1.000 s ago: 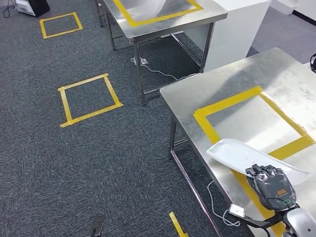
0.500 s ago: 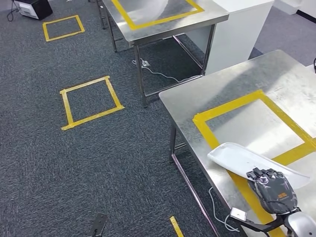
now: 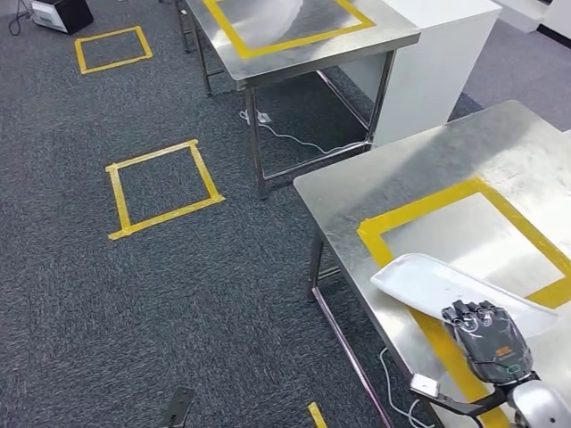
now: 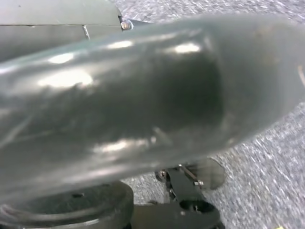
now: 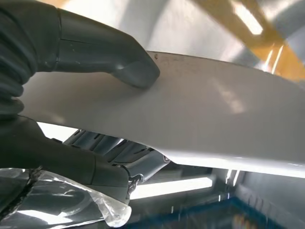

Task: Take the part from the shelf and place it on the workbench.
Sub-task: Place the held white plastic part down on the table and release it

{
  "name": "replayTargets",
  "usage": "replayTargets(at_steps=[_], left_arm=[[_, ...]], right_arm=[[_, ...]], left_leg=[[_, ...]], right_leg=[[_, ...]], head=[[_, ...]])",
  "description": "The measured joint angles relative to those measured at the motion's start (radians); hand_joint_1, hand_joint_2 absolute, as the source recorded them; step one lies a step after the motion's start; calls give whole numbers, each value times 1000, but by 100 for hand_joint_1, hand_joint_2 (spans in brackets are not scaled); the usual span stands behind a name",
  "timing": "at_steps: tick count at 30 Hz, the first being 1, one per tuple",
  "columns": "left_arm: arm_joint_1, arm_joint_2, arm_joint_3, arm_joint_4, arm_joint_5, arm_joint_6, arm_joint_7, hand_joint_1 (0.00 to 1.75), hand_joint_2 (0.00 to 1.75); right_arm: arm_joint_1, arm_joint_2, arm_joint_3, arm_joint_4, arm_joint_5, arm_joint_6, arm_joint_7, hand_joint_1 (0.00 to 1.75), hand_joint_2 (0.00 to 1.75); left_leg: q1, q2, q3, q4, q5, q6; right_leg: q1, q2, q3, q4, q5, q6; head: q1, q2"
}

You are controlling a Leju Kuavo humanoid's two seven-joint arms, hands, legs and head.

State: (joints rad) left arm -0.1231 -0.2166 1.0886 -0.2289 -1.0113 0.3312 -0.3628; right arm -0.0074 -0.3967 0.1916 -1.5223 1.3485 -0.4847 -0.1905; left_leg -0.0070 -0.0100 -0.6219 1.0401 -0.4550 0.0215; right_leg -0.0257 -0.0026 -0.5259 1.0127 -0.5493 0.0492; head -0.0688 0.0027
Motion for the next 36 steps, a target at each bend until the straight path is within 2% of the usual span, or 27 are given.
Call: replayTargets(at_steps=[2,5,6,7,8,9,10,11,12,14,16,18,20,21,22,23,25,27,29,31,32,33,35,36], left_arm=[[-2,-1,-4,0,-9,1,3,0,0],[-10,-6,-14,0,-23,1,11,0,0],[-11,-7,-18,0,-26,2,15,0,0],[-11,-7,-22,0,-30,3,18,0,0],[-12,-8,-25,0,-34,3,21,0,0],[-13,-9,-28,0,-36,4,23,0,0],[-15,-10,-30,0,-39,4,24,0,0],[-17,-11,-31,0,-40,4,25,0,0],[-19,-12,-33,0,-41,4,26,0,0],[-22,-14,-37,0,-44,2,28,0,0],[-23,-15,-43,0,-46,0,29,0,0],[-26,-15,-48,0,-39,-2,29,0,0],[-26,-14,-52,0,-28,-2,31,0,0],[-26,-14,-53,0,-25,-2,32,0,0],[-25,-13,-54,0,-22,-1,33,0,0],[-24,-13,-54,0,-21,-1,34,0,0],[-25,-11,-55,0,-20,-1,34,0,0],[-27,-11,-56,0,-20,0,34,0,0],[-27,-10,-56,0,-19,0,35,0,87],[-27,-8,-56,0,-18,1,35,0,175],[-27,-8,-56,0,-20,3,34,0,175],[-27,-8,-57,0,-22,6,32,0,131],[-26,-8,-61,0,-27,21,29,0,44],[-25,-8,-63,0,-27,30,29,0,0]], right_arm=[[-11,3,-6,21,57,-78,27,175,175],[-33,7,-31,86,119,-166,46,175,175],[-38,8,-39,108,130,-179,48,175,175],[-43,9,-49,129,138,-187,49,175,175],[-50,9,-59,147,143,-192,50,175,175],[-58,9,-70,163,144,-195,52,175,175],[-68,10,-81,178,146,-197,54,175,175],[-79,9,-91,190,146,-198,59,175,175],[-88,8,-97,201,147,-200,70,175,175],[-105,-2,-100,226,148,-203,114,175,175],[-133,-22,-92,267,148,-204,163,175,175],[-169,-37,-83,319,148,-205,182,175,175],[-195,-44,-76,375,149,-205,183,175,175],[-203,-46,-71,401,149,-205,182,175,175],[-209,-47,-67,424,149,-205,181,175,175],[-214,-49,-62,443,149,-205,181,175,175],[-223,-54,-56,471,149,-205,179,175,175],[-234,-58,-51,489,149,-205,178,175,175],[-241,-61,-46,503,149,-206,178,87,87],[-243,-62,-42,513,149,-206,177,0,0],[-244,-63,-41,515,149,-207,175,0,0],[-244,-64,-41,517,150,-207,172,0,0],[-240,-67,-41,519,150,-207,165,0,0],[-236,-67,-42,519,150,-208,162,0,0]], left_leg=[[3,0,9,-12,1,12],[-2,0,14,-14,-4,25],[-5,0,16,-14,-6,28],[-7,-1,19,-14,-8,30],[-8,-2,24,-14,-11,30],[-9,-2,30,-14,-15,29],[-11,-3,33,-13,-18,27],[-12,-3,35,-11,-21,24],[-13,-3,34,-10,-22,20],[-13,-3,31,-9,-22,12],[-13,-3,27,2,-32,1],[-8,-1,-5,77,-76,-11],[-1,0,-68,208,-132,-20],[2,0,-93,255,-143,-23],[5,1,-101,268,-136,-26],[8,1,-91,240,-109,-27],[11,2,-31,111,-40,-27],[9,2,14,13,-11,-22],[5,1,20,-8,-13,-12],[6,1,25,-17,-8,3],[7,1,28,-23,-5,11],[7,1,31,-28,-3,16],[3,2,32,-28,-4,22],[1,2,33,-28,-5,24]], right_leg=[[-1,0,-23,45,-28,6],[0,1,-135,236,-95,7],[1,1,-166,276,-97,7],[2,1,-179,280,-78,6],[2,1,-171,242,-41,3],[4,1,-146,175,5,-1],[7,1,-118,109,39,-5],[9,1,-93,54,62,-10],[12,2,-78,22,69,-13],[14,3,-72,10,67,-20],[10,3,-68,5,71,-30],[5,1,-63,0,73,-38],[5,0,-62,0,71,-41],[5,-1,-61,0,70,-41],[5,-1,-60,0,70,-41],[4,-1,-59,1,69,-40],[2,-1,-55,1,66,-35],[3,0,-56,3,64,-24],[3,1,-57,-1,66,-10],[0,0,-60,0,60,1],[-1,0,-70,21,45,4],[-2,1,-91,64,20,5],[-1,1,-155,197,-39,5],[-1,1,-184,251,-54,5]], head=[[1,0],[1,0],[1,0],[1,0],[1,0],[1,0],[1,0],[1,0],[0,0],[0,0],[-1,0],[-3,0],[-4,0],[-4,0],[-4,0],[-4,0],[-4,0],[-3,0],[-3,0],[-2,0],[-1,0],[1,0],[2,0],[2,0]])
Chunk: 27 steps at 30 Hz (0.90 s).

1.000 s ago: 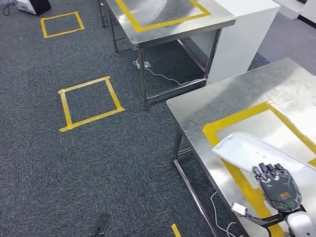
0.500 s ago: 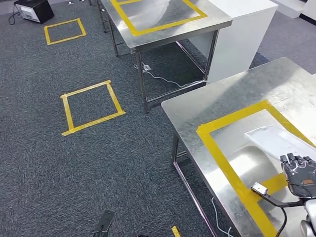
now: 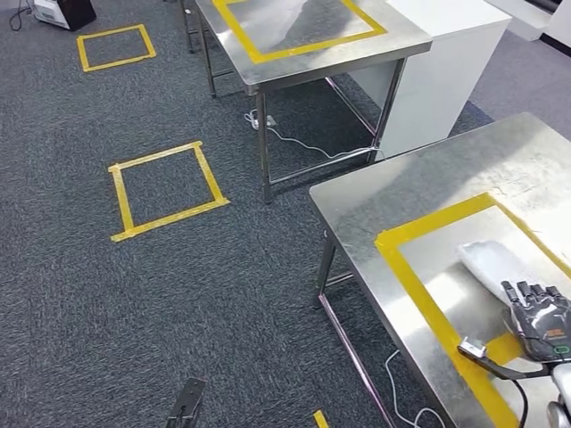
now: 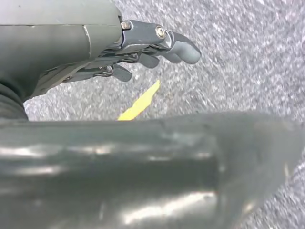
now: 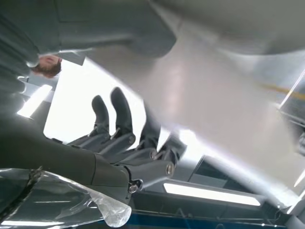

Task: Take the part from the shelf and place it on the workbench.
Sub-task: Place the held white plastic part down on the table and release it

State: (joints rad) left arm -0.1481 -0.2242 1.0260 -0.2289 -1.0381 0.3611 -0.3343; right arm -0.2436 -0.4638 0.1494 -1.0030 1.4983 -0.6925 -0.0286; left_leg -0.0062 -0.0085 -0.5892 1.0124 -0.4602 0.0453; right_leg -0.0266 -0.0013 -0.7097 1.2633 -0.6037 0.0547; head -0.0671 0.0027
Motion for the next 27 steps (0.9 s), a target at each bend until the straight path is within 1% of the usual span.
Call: replayTargets(at_steps=[1,2,3,4,5,6,7,9,10,11,12,13,14,15,16,17,18,19,20,21,22,23,25,26,27], left_arm=[[1,0,-1,0,1,8,0,0,0],[2,1,-1,0,2,12,1,0,0],[2,2,-1,0,4,15,2,0,0],[2,2,-1,0,7,16,4,0,0],[2,2,-1,0,9,16,4,0,0],[2,2,-1,0,12,16,5,0,0],[2,2,-1,0,13,16,6,0,0],[3,3,-1,0,15,16,9,0,0],[4,3,0,0,17,16,10,0,0],[4,3,0,0,20,15,11,0,0],[4,3,0,0,22,14,11,0,0],[4,3,0,0,24,13,12,0,0],[5,4,1,0,26,12,12,0,0],[6,4,1,0,28,11,11,0,0],[8,4,2,0,29,9,10,0,0],[9,4,3,0,31,7,9,0,0],[10,4,5,0,31,6,7,0,0],[10,5,7,0,32,4,5,0,0],[10,5,8,0,33,3,1,0,0],[9,6,9,0,33,2,-3,0,0],[9,7,10,0,34,0,-6,0,0],[10,7,10,0,34,-2,-9,0,0],[12,8,11,0,38,-5,-12,0,0],[13,9,12,0,40,-5,-13,0,0],[13,9,12,0,42,-6,-15,0,0]], right_arm=[[3,0,-1,0,0,-1,-3,0,0],[5,0,-2,-1,0,-2,-4,0,0],[5,-1,-3,-3,0,-4,-5,0,0],[5,-2,-5,-6,0,-5,-5,0,0],[6,-3,-8,-11,0,-5,-7,0,0],[8,-3,-13,-19,0,-5,-9,0,0],[11,-3,-19,-28,0,-5,-12,0,0],[23,-2,-32,-53,0,-5,-25,0,0],[34,1,-43,-76,-1,-5,-40,0,0],[46,8,-59,-112,-1,-5,-66,0,0],[61,22,-80,-155,-2,-5,-97,0,0],[77,40,-106,-206,-4,-6,-134,0,0],[92,63,-135,-257,-8,-6,-176,0,0],[105,88,-164,-307,-16,-6,-224,0,0],[118,115,-195,-354,-26,-6,-274,0,0],[127,143,-225,-398,-42,-6,-327,0,0],[134,173,-257,-439,-66,-6,-389,0,0],[138,208,-289,-479,-101,-6,-458,0,0],[141,244,-323,-519,-142,-6,-527,0,0],[143,284,-355,-561,-188,-6,-585,0,0],[148,323,-382,-605,-228,-6,-622,0,0],[155,358,-399,-647,-257,-6,-636,0,0],[177,417,-413,-729,-297,-6,-640,0,0],[189,439,-415,-766,-308,-6,-640,0,0],[200,458,-417,-802,-320,-6,-640,0,0]], left_leg=[[-2,0,1,0,-1,1],[-3,0,3,0,-2,2],[-4,0,6,1,-4,1],[-4,-1,9,1,-6,0],[-6,-1,9,4,-9,-3],[-7,-2,8,5,-10,-7],[-8,-2,7,6,-10,-12],[-8,-3,5,6,-9,-20],[-7,-3,5,11,-14,-26],[-6,-3,0,27,-28,-32],[-5,-2,-13,62,-54,-38],[-3,-1,-35,118,-90,-45],[0,-1,-62,186,-127,-49],[2,-1,-87,248,-155,-52],[3,0,-99,285,-165,-53],[4,0,-94,283,-154,-53],[4,0,-71,242,-127,-51],[4,0,-33,172,-91,-49],[4,0,4,99,-63,-47],[3,-1,32,43,-44,-45],[2,-1,45,11,-35,-42],[-1,-2,47,1,-34,-39],[-2,-1,40,-5,-22,-26],[-2,0,36,-8,-14,-18],[-1,1,29,-12,-5,-10]], right_leg=[[0,0,-14,22,2,0],[0,0,-8,5,24,-1],[0,0,17,-49,58,-3],[0,0,51,-120,91,-5],[2,0,86,-185,113,-7],[3,0,109,-229,124,-9],[5,1,121,-249,124,-11],[7,1,124,-251,125,-20],[6,0,125,-253,127,-24],[4,-1,127,-255,130,-31],[3,-3,129,-257,132,-36],[3,-5,130,-258,134,-39],[3,-6,130,-258,134,-41],[4,-7,129,-257,134,-42],[5,-7,128,-257,135,-42],[6,-8,128,-257,135,-43],[6,-8,128,-257,136,-43],[6,-8,128,-257,137,-42],[8,-7,126,-255,138,-41],[9,-6,124,-254,140,-38],[10,-6,121,-253,143,-34],[10,-5,117,-253,146,-29],[6,-5,111,-252,151,-17],[5,-4,103,-242,137,-13],[4,-2,89,-213,108,-11]], head=[[0,0],[0,0],[0,0],[0,0],[0,0],[0,0],[-1,0],[-2,0],[-1,0],[-2,0],[-2,0],[-3,0],[-3,0],[-3,0],[-3,0],[-3,0],[-3,0],[-3,0],[-3,0],[-2,0],[-2,0],[-2,0],[-2,0],[-1,0],[0,0]])
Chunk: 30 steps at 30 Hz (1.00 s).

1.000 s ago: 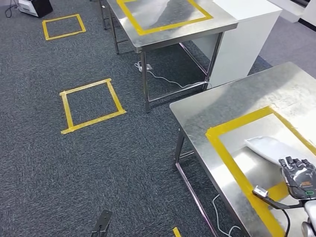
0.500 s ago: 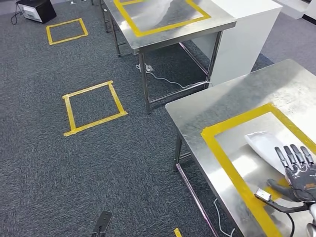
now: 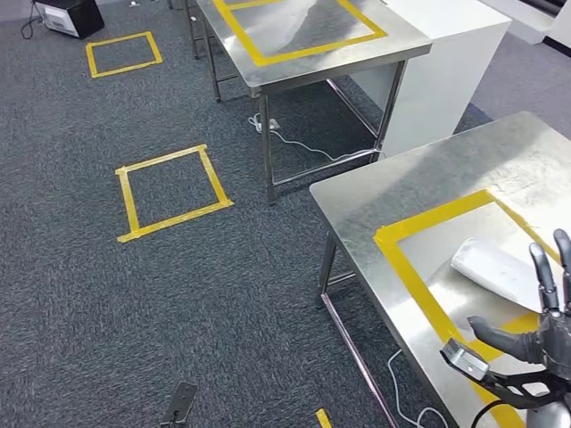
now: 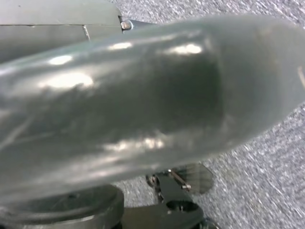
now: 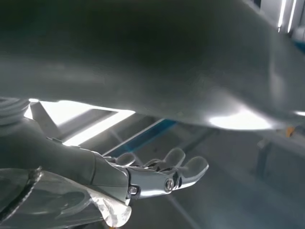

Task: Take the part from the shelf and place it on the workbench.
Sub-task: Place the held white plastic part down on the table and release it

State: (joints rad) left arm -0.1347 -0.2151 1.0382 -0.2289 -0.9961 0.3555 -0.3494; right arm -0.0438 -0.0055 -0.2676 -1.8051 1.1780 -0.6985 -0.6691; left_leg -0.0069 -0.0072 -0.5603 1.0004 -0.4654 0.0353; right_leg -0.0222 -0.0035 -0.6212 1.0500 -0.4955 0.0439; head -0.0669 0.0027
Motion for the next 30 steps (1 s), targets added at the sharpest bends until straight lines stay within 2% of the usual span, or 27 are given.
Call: replayTargets(at_steps=[1,3,4,5,6,8,9,10,11,13,14,15,16,18,19,20,21,22,23,25,26,28,29,30], left_arm=[[0,0,1,0,1,0,-2,0,0],[1,1,3,0,3,-1,-5,0,0],[2,0,5,0,4,-1,-5,0,0],[3,0,6,0,5,-1,-5,0,0],[4,0,7,0,6,-1,-5,0,0],[5,0,8,0,8,-1,-5,0,0],[6,-1,9,0,9,-1,-6,0,0],[6,-1,10,0,9,-1,-6,0,0],[6,-2,10,0,9,0,-7,0,0],[8,-2,12,0,11,0,-8,0,0],[9,-2,14,0,12,1,-9,0,0],[11,-2,16,0,14,1,-9,0,0],[13,-2,18,0,16,1,-10,0,0],[15,-2,23,0,18,2,-10,0,0],[16,-2,24,0,19,2,-10,0,0],[16,-1,25,0,19,3,-11,0,0],[16,-1,25,0,20,5,-11,0,0],[16,-2,27,0,20,7,-11,0,0],[17,-2,28,0,22,9,-11,0,0],[16,-3,31,0,24,13,-14,0,0],[16,-4,33,0,27,16,-16,0,0],[18,-8,40,0,35,22,-21,0,0],[19,-10,45,0,39,26,-24,0,0],[20,-11,49,0,44,29,-26,0,0]], right_arm=[[9,15,-2,-31,-11,0,0,0,0],[26,39,-5,-89,-36,0,0,0,0],[36,49,-6,-113,-51,0,0,0,0],[46,59,-6,-136,-66,0,0,0,0],[54,67,-6,-157,-80,0,0,0,0],[65,82,-6,-194,-99,0,0,0,0],[67,87,-5,-209,-105,0,0,0,0],[70,92,-5,-223,-109,0,0,0,0],[73,96,-5,-234,-111,0,0,0,0],[83,106,-5,-253,-123,0,0,0,0],[88,112,-5,-264,-134,0,0,0,0],[93,119,-5,-275,-146,1,-1,0,0],[98,127,-5,-288,-158,1,-1,0,0],[108,140,-5,-305,-172,1,-1,0,0],[114,145,-5,-312,-181,1,-1,0,0],[121,150,-5,-318,-196,1,-1,0,0],[130,156,-5,-326,-216,1,-1,0,0],[141,163,-5,-334,-239,1,-1,0,0],[153,171,-5,-344,-266,1,-1,0,0],[185,185,-3,-363,-334,1,-1,0,0],[205,191,1,-370,-383,1,-1,0,0],[251,203,12,-380,-498,1,-1,0,0],[274,209,16,-382,-549,1,-1,0,0],[295,214,19,-384,-594,1,-1,0,0]], left_leg=[[0,2,-8,-2,8,6],[-3,3,-29,-1,23,13],[-4,4,-39,-1,31,13],[-5,4,-50,0,38,12],[-6,4,-60,0,46,11],[-6,4,-78,2,62,6],[-7,4,-84,3,70,1],[-7,4,-88,4,78,-4],[-6,4,-91,4,85,-11],[-2,4,-93,2,99,-25],[-1,3,-98,9,88,-31],[1,3,-106,30,57,-37],[3,2,-117,72,8,-43],[7,3,-139,198,-101,-52],[9,3,-142,254,-126,-56],[10,3,-133,284,-127,-58],[12,3,-111,282,-109,-59],[13,3,-71,242,-83,-59],[14,3,-16,174,-66,-57],[12,1,81,32,-67,-47],[10,0,104,-8,-77,-42],[5,0,103,-28,-74,-26],[4,2,95,-31,-66,-18],[4,4,87,-34,-57,-8]], right_leg=[[0,1,-19,49,-42,1],[1,2,-59,181,-127,4],[1,2,-66,225,-147,5],[2,2,-57,236,-146,4],[2,2,-27,207,-127,3],[3,2,73,68,-81,-2],[5,2,121,-3,-70,-5],[8,2,149,-51,-68,-8],[11,3,161,-75,-71,-12],[15,3,152,-81,-60,-25],[14,1,145,-82,-51,-34],[13,-2,137,-84,-40,-43],[11,-5,126,-86,-28,-50],[13,-6,104,-85,-5,-56],[14,-7,92,-83,7,-55],[15,-7,78,-80,18,-54],[15,-8,62,-76,27,-52],[15,-8,46,-71,36,-50],[15,-8,32,-65,43,-46],[17,-9,14,-55,56,-37],[17,-10,9,-53,62,-31],[14,-12,4,-55,76,-18],[11,-10,-3,-51,73,-12],[10,-7,-13,-36,54,-8]], head=[[2,0],[4,0],[4,0],[4,0],[4,0],[4,0],[3,0],[3,0],[4,0],[6,0],[7,0],[5,0],[5,0],[2,0],[2,0],[2,0],[2,0],[2,0],[2,0],[2,0],[2,0],[3,0],[3,0],[4,0]])
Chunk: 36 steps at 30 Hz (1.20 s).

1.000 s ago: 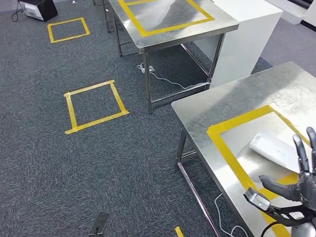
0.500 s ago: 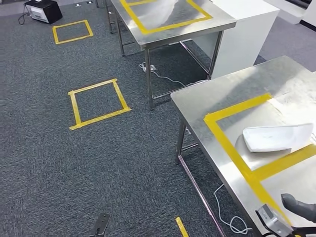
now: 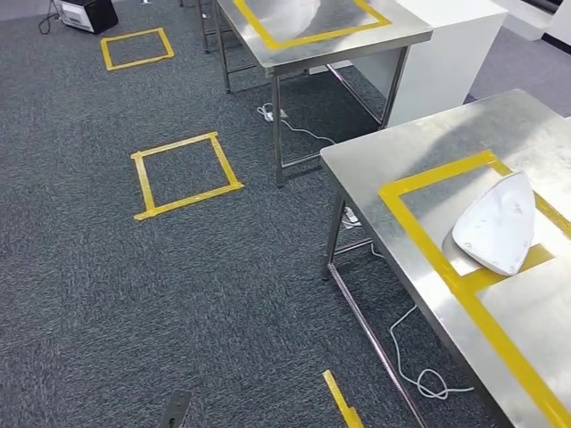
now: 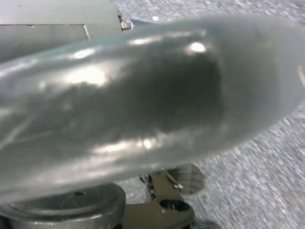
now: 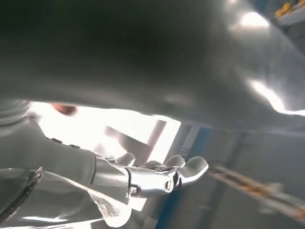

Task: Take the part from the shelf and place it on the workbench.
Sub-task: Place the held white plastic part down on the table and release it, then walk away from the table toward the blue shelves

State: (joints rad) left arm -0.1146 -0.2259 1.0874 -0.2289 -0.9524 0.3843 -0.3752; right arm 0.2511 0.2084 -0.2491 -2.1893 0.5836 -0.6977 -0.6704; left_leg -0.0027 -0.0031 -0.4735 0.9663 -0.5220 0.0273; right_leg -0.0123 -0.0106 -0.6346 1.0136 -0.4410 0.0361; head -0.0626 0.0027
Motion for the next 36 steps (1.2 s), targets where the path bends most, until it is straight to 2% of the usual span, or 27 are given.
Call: replayTargets(at_steps=[1,3,4,5,6,7,9,10,11,12,13,15,17,19,20,21,22,23,25,27,29,30,31,32,34,35,36], left_arm=[[1,-1,4,0,4,2,-2,0,0],[1,-4,9,0,9,3,-2,0,0],[1,-6,12,0,10,4,-1,0,0],[2,-7,15,0,11,4,0,0,0],[3,-7,18,0,11,5,1,0,0],[4,-7,21,0,11,5,1,0,0],[5,-8,24,0,11,6,2,0,0],[6,-8,25,0,11,6,3,0,0],[6,-9,27,0,11,7,5,0,0],[6,-9,28,0,11,8,9,0,0],[5,-9,30,0,11,9,14,0,0],[5,-9,32,0,11,11,20,0,0],[6,-9,33,0,12,11,23,0,0],[8,-9,35,0,15,7,29,0,0],[9,-9,37,0,17,3,36,0,0],[10,-9,39,0,19,-3,44,0,0],[11,-10,42,0,23,-7,55,0,0],[12,-11,45,0,25,-9,66,0,0],[15,-12,53,0,28,-10,89,0,0],[22,-10,59,0,29,-11,107,0,0],[24,-9,63,0,31,-11,114,0,0],[22,-9,64,0,31,-12,115,0,0],[20,-8,65,0,32,-13,115,0,0],[18,-8,66,0,32,-15,115,0,0],[20,-8,70,0,32,-17,115,0,0],[22,-8,72,0,32,-18,116,0,0],[24,-8,74,0,32,-18,116,0,0]], right_arm=[[20,3,3,-1,-43,0,0,0,0],[56,5,12,-2,-131,0,0,0,0],[72,6,18,-3,-172,0,0,0,0],[86,6,24,-4,-202,0,0,0,0],[97,6,28,-4,-221,0,0,0,0],[105,6,32,-5,-231,0,0,0,0],[115,6,38,-9,-245,0,0,0,0],[117,6,42,-11,-257,0,0,0,0],[120,6,46,-13,-275,0,0,0,0],[124,6,50,-14,-296,0,0,0,0],[131,6,54,-15,-317,0,-1,0,0],[146,6,61,-14,-348,3,-1,0,0],[152,6,70,-14,-365,7,-1,0,0],[154,6,78,-12,-373,16,-1,0,0],[156,6,81,-10,-377,24,-1,0,0],[157,6,83,-8,-381,33,-1,0,0],[159,7,85,-7,-387,44,-1,0,0],[162,10,87,-6,-392,54,-1,0,0],[168,22,93,-6,-402,73,-1,0,0],[171,38,102,-6,-407,86,-1,0,0],[174,50,111,-6,-408,91,-1,0,0],[176,54,114,-7,-408,92,-1,0,0],[177,57,117,-7,-407,92,-1,0,0],[176,59,121,-7,-406,92,-1,0,0],[175,62,126,-7,-406,92,-1,0,0],[176,63,128,-6,-406,92,-1,0,0],[178,63,129,-6,-406,92,-1,0,0]], left_leg=[[1,2,-10,-3,10,8],[-1,8,-33,-3,27,17],[-3,13,-43,-2,36,18],[-4,20,-54,-2,43,18],[-5,26,-63,-1,50,17],[-5,35,-72,0,56,15],[-7,51,-85,7,64,9],[-8,61,-89,13,66,4],[-11,70,-92,19,68,-1],[-13,79,-94,24,70,-6],[-13,88,-95,27,72,-10],[-9,84,-99,39,61,-23],[-4,46,-126,119,0,-35],[-2,17,-173,253,-76,-40],[-2,13,-187,302,-93,-39],[-2,11,-188,317,-90,-36],[-4,8,-172,296,-67,-30],[-6,-2,-142,239,-29,-21],[-10,-47,-76,107,30,1],[-14,-75,-45,42,43,11],[-14,-59,-35,17,45,13],[-12,-45,-29,1,46,15],[-9,-32,-24,-17,49,17],[-6,-18,-20,-32,50,19],[-5,9,-22,-36,53,20],[-5,24,-23,-35,52,20],[-4,39,-23,-34,51,18]], right_leg=[[-1,3,-16,35,-37,3],[-1,7,-54,155,-131,8],[-1,7,-67,217,-159,10],[-1,7,-69,256,-164,12],[-1,7,-58,265,-150,13],[-1,3,-26,235,-124,13],[0,-27,79,98,-90,14],[2,-45,129,29,-89,11],[4,-57,157,-17,-96,7],[7,-59,167,-39,-105,1],[8,-50,162,-44,-107,-8],[5,-33,152,-46,-101,-27],[3,-16,145,-48,-90,-43],[6,2,136,-47,-83,-50],[9,13,135,-46,-79,-51],[12,25,134,-45,-76,-52],[15,38,134,-44,-73,-53],[17,50,134,-43,-71,-53],[18,72,130,-41,-68,-51],[12,95,122,-40,-62,-42],[7,115,113,-41,-56,-31],[8,109,106,-39,-60,-27],[10,90,92,-22,-73,-23],[10,66,69,16,-97,-19],[6,26,3,145,-157,-6],[2,21,-26,205,-175,2],[-2,18,-43,239,-177,9]], head=[[2,0],[5,0],[5,0],[5,0],[5,0],[5,0],[5,0],[4,0],[4,0],[3,0],[2,0],[2,0],[0,0],[-1,0],[-1,0],[-1,0],[-1,0],[0,0],[1,0],[-2,0],[-6,0],[-6,0],[-3,0],[1,0],[7,0],[8,0],[8,0]])
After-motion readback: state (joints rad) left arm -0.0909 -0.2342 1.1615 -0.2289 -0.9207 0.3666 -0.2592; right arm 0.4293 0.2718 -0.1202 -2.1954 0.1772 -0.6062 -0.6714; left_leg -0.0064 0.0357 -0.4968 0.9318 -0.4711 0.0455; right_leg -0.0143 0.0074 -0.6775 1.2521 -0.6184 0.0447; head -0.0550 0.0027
